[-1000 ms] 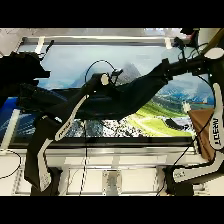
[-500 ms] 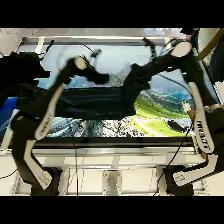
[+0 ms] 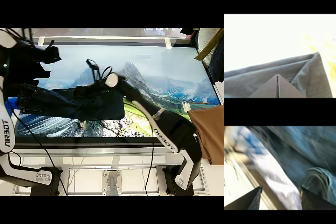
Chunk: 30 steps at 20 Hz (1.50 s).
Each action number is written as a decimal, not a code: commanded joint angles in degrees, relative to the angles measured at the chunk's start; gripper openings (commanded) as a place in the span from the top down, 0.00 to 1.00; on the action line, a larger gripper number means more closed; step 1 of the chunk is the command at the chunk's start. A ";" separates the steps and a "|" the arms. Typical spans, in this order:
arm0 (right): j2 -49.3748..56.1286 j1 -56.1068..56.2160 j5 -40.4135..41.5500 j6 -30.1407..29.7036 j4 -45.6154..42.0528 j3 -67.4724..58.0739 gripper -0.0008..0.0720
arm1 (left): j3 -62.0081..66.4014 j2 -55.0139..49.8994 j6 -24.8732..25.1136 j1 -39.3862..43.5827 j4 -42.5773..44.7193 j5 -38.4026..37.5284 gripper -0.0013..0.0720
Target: Fold the clothes and pants, and hang the long-sleeved shirts on hangers.
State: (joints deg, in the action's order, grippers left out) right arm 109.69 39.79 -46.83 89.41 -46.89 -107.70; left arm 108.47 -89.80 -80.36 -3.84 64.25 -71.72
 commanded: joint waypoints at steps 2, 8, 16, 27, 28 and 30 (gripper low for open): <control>2.80 1.11 10.93 1.01 -1.20 -5.11 0.31 | 0.00 1.07 1.84 -2.23 -0.02 -2.51 0.93; 1.14 -17.92 -35.17 1.33 -23.34 -9.16 0.38 | 0.00 1.05 2.49 -2.23 0.39 -2.95 0.93; 1.44 -30.56 -26.21 -8.28 -7.48 11.10 0.38 | 0.00 0.98 2.43 -2.23 0.37 -2.95 0.93; 9.77 -25.14 -26.05 -16.28 12.90 12.61 0.74 | 0.00 0.92 2.43 -2.23 0.17 -5.03 0.93; 9.35 -24.70 -26.91 -16.83 14.01 12.13 0.93 | 0.00 0.92 2.43 -2.23 0.20 -5.11 0.93; 7.28 -25.00 -31.85 -16.85 13.16 10.29 0.95 | 0.00 0.90 2.43 -2.23 0.39 -6.03 0.93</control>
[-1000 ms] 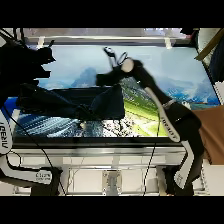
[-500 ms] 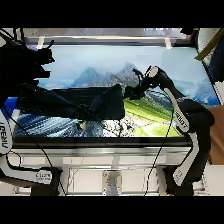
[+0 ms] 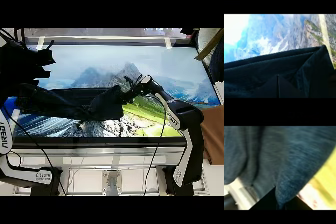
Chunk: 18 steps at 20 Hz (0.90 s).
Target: Fold the clothes and pants, and hang the long-sleeved shirts on hangers.
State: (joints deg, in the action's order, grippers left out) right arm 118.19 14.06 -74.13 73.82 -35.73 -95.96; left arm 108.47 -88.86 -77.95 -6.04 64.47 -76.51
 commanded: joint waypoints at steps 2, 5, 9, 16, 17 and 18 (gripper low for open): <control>-5.31 -1.57 -13.51 2.60 0.02 -3.41 0.95 | -0.20 -0.04 0.02 0.00 1.62 -2.45 0.93; -13.84 -6.58 -31.36 9.38 -2.21 -5.84 0.95 | -1.49 -0.04 0.02 0.46 1.46 -6.58 0.93; -28.24 -13.03 -31.23 15.63 -14.49 -7.43 0.95 | -6.71 -0.04 0.04 4.17 1.49 -9.22 0.93; -28.81 -15.50 -28.81 19.76 -19.87 -7.65 0.95 | -20.17 -0.11 0.07 18.78 1.49 1.01 0.93; -28.09 -15.52 -26.82 19.69 -16.20 -7.72 0.95 | -21.51 -0.11 0.07 20.85 1.51 3.13 0.93; -27.54 -15.54 -24.26 18.71 -10.75 -7.76 0.95 | -22.21 -0.13 0.07 22.43 1.51 4.76 0.93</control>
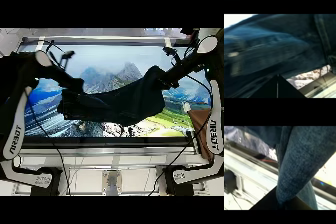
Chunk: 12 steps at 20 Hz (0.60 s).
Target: Fold the clothes and pants, and hang the long-sleeved shirts on hangers.
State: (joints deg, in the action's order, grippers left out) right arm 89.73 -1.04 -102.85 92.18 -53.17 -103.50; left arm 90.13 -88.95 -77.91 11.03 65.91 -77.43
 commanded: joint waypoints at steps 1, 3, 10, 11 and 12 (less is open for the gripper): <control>1.38 -0.42 7.37 -1.07 11.80 -0.22 0.95 | -3.98 -0.20 0.02 6.62 0.04 6.73 0.93; 1.88 -0.44 16.76 -1.77 17.35 -0.22 0.95 | -3.98 -0.44 0.00 8.13 0.02 8.50 0.93; 6.97 0.94 21.44 1.44 13.88 -0.22 0.95 | -3.98 -2.43 6.23 9.90 -16.79 10.54 0.93; 7.37 1.53 21.59 1.42 13.73 -0.22 0.95 | -3.98 -3.15 6.40 10.49 -18.05 11.34 0.93; 7.56 1.79 21.70 1.42 13.49 -0.22 0.95 | -3.98 -3.89 6.43 10.99 -18.36 12.37 0.93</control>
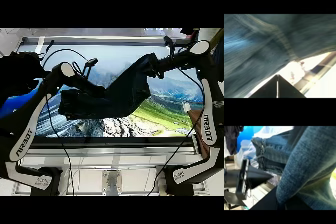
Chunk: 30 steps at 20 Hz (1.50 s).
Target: Fold the clothes and pants, and hang the long-sleeved shirts on hangers.
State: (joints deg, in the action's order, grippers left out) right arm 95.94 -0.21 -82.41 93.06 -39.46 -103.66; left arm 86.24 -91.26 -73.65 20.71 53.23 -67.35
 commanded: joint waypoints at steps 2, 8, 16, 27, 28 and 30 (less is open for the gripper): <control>1.16 0.63 1.11 0.61 0.35 -0.15 0.95 | -0.09 -3.17 2.12 1.57 -5.05 5.66 0.93; 1.22 5.81 -2.69 3.04 -0.13 -12.74 0.95 | -0.09 -11.17 2.08 1.57 -4.87 7.45 0.93; 1.68 23.58 -1.77 5.60 -11.69 -12.26 0.95 | -0.09 -8.70 2.12 -7.85 -4.83 7.21 0.93; 21.49 38.99 27.98 3.98 10.58 -13.77 0.95 | -0.09 16.68 6.64 -30.75 -4.85 -4.31 0.93; 22.58 39.71 29.68 3.50 12.17 -13.86 0.95 | -0.09 17.94 6.64 -31.69 -4.85 -4.31 0.93; 24.20 40.81 31.71 -0.15 15.23 -13.84 0.95 | -0.09 19.58 6.64 -32.83 -4.85 -4.31 0.93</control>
State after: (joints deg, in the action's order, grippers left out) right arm 116.97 38.44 -57.56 97.17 -31.22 -117.19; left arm 86.15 -75.29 -67.59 -9.39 48.36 -70.70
